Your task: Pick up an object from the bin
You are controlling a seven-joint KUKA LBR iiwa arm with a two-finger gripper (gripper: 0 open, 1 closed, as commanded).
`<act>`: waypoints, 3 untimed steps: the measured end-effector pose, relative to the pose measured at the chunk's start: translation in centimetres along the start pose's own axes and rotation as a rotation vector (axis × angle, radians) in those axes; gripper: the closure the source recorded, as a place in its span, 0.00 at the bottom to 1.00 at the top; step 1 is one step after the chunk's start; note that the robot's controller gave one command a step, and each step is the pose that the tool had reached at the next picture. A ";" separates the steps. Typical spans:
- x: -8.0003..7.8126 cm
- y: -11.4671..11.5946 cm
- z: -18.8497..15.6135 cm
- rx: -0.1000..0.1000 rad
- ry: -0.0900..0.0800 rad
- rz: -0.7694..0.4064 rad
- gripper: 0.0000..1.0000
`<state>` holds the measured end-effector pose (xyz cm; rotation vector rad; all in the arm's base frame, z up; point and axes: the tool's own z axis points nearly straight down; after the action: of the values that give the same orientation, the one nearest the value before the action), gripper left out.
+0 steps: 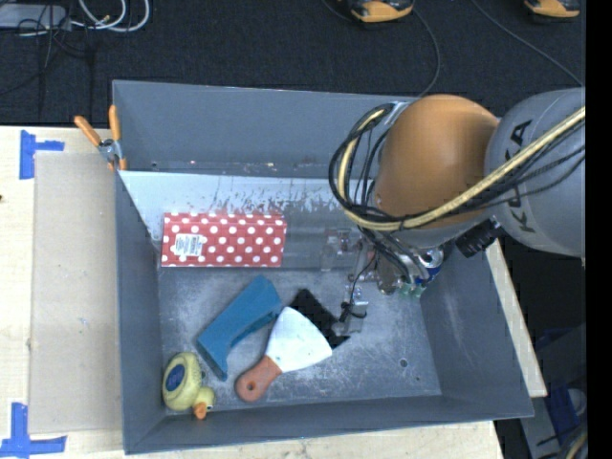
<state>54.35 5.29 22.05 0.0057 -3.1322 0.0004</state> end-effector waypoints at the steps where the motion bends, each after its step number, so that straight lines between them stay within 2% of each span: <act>1: 0.0 0.0 -0.3 0.000 -0.004 0.001 0.00; 2: 3.1 0.8 -0.7 0.001 -0.005 -0.115 0.00; 3: 4.5 1.2 4.0 0.000 -0.010 -0.267 0.00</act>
Offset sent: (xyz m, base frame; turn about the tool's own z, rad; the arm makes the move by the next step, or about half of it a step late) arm -0.0720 0.0194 0.0128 -0.2609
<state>49.83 6.51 18.12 0.4232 -3.1132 -0.0014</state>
